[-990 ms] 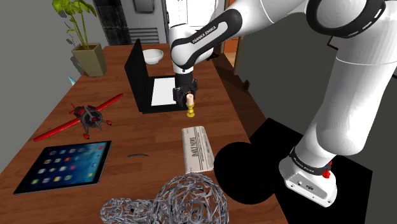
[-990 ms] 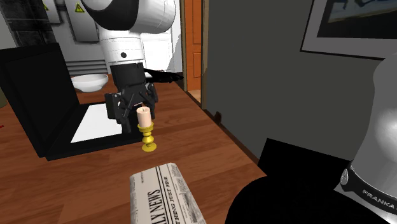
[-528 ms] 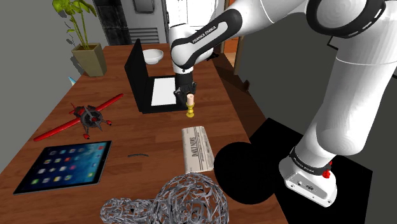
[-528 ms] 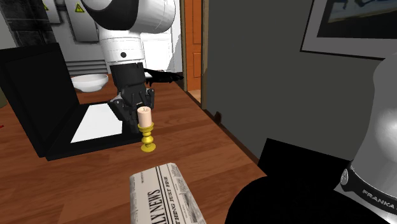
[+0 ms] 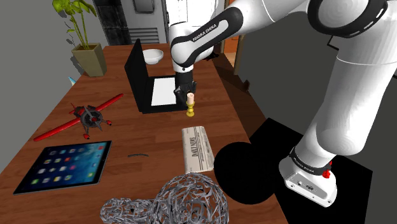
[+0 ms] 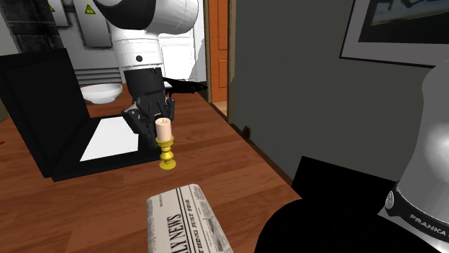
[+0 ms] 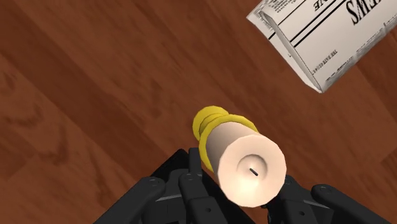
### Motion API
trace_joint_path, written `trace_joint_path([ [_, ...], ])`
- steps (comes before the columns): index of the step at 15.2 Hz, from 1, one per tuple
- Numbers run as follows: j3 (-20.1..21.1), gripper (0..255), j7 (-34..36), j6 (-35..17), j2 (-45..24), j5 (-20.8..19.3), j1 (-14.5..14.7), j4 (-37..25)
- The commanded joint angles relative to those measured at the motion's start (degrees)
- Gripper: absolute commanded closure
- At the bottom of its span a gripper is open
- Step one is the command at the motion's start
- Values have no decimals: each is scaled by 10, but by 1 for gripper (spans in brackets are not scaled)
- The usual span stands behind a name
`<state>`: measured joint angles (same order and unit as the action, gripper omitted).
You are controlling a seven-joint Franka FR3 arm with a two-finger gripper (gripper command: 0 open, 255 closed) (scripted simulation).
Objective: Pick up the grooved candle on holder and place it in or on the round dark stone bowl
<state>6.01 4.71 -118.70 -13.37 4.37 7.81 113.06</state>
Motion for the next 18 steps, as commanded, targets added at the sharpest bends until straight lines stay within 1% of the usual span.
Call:
trace_joint_path([
  [1,0,255,1,12,7,0,0,-5],
  [5,0,255,2,40,20,1,-1,-19],
  [6,0,255,2,34,16,0,0,-18],
  [7,0,0,2,34,16,0,0,-18],
  [11,4,0,56,62,89,-12,12,25],
  [18,5,0,56,10,75,-13,13,63],
])
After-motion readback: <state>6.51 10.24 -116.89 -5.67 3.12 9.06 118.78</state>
